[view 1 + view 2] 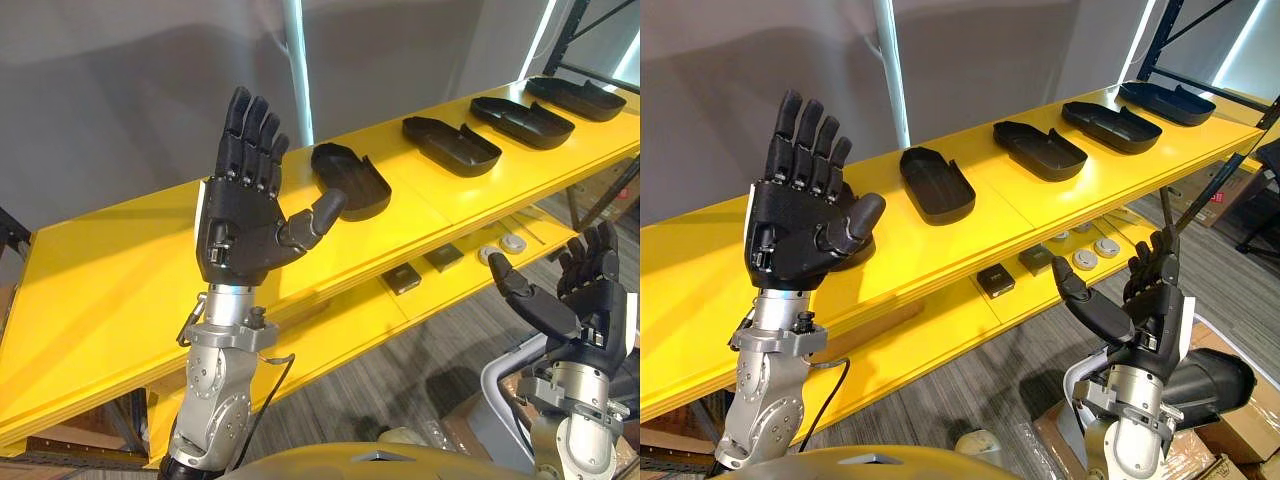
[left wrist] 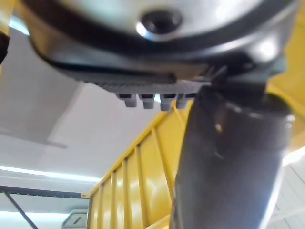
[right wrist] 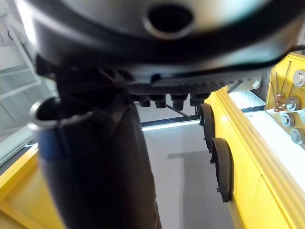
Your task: Walk over and take three plastic housings, then place them on the shelf
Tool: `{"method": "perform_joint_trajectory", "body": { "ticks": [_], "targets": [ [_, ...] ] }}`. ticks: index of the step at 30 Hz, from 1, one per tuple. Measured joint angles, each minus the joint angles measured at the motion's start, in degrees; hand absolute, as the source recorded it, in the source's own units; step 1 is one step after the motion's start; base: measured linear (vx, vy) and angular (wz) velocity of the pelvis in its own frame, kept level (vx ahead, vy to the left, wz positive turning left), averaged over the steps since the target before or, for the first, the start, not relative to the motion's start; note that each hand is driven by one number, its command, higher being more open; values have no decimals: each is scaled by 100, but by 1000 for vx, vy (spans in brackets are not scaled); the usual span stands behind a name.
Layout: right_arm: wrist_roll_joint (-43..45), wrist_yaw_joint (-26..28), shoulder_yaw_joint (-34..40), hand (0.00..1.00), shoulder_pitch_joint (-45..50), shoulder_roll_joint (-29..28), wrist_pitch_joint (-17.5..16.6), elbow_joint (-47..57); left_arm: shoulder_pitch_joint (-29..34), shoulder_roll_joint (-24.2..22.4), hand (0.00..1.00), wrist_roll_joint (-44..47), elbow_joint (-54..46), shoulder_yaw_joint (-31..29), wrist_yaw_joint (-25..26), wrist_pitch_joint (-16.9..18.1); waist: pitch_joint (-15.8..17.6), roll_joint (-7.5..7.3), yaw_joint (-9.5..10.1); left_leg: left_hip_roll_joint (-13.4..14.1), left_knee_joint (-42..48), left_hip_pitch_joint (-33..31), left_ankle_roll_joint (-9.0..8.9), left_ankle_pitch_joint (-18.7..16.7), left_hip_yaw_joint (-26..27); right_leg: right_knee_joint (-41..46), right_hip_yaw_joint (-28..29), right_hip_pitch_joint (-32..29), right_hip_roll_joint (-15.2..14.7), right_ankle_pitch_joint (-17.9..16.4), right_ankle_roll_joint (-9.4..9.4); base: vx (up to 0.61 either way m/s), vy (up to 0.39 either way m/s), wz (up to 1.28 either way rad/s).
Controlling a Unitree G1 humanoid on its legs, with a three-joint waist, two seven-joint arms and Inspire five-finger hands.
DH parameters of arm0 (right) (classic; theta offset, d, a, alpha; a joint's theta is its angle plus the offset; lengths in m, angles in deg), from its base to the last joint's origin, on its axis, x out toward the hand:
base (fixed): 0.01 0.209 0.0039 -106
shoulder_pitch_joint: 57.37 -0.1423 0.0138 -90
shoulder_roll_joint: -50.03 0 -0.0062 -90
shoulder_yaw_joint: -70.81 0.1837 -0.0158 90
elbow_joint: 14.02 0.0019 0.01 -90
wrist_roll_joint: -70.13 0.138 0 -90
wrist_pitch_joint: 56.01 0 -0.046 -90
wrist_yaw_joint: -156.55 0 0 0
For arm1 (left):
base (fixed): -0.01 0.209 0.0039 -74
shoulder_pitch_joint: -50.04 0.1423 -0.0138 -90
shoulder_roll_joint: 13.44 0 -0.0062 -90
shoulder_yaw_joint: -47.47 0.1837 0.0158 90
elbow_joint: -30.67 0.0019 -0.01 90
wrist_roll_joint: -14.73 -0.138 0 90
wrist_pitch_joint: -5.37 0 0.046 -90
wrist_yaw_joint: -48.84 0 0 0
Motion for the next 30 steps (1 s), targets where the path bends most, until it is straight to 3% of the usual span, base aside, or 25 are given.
{"method": "perform_joint_trajectory", "body": {
  "ticks": [7,9,10,12,14,15,19,23,25,30],
  "targets": [
    [-69,-450,-265,100,3,4,0,-113,153,247,100,463,48,-12,-434,-158,9,-23,6,-8,5,-81,2,1,-40,1,-9,-87,1,-4,-15,11,-9,0],
    [-86,-500,-265,100,16,17,-1,-130,157,269,100,527,49,-21,-472,-235,8,-49,11,-75,73,-68,-80,-104,-145,6,285,-214,32,62,-43,35,2,-53],
    [-81,-479,-267,100,9,26,-1,-131,163,274,100,525,50,-29,-453,-236,29,-82,35,-140,200,-91,-95,-257,-403,8,397,-251,39,87,-45,30,17,-112],
    [32,-260,-263,100,-57,158,-11,-133,198,300,100,428,114,-38,-236,-240,48,-121,253,-443,938,-263,115,-1068,-1620,10,1117,-382,170,140,-76,22,51,-160],
    [223,-57,-265,100,-57,351,-79,-187,331,296,100,319,110,-73,-83,-240,46,-78,262,-598,1550,-404,245,-1592,-2261,20,1495,-411,319,161,-112,26,107,-136],
    [276,18,-296,100,-56,455,-152,-289,424,294,100,212,110,-97,-28,-243,43,-59,249,-578,1826,-475,300,-1809,-2276,36,1604,-415,381,163,-113,59,133,-103],
    [472,2,-516,100,-70,528,-173,-411,574,277,100,150,104,-198,-15,-250,61,-19,271,-464,2318,-675,398,-2034,-2065,107,1702,-610,462,219,-37,45,77,-35],
    [392,-56,-1053,100,-342,527,-156,-571,525,270,100,152,102,-334,-6,-246,368,11,339,-354,2731,-777,481,-2250,-2057,398,1482,-683,570,197,-96,7,35,-11],
    [368,-104,-1068,100,-384,497,-157,-583,456,274,100,161,82,-334,-14,-246,462,92,409,-301,2959,-865,518,-2363,-2028,661,1317,-808,609,131,-148,-51,49,-11],
    [371,-174,-1051,100,-53,152,-163,-548,293,272,100,339,-71,-245,-277,-195,762,70,426,-245,3487,-937,615,-2666,-1871,1079,1283,-916,643,-12,-87,-122,86,-19]
  ]
}}
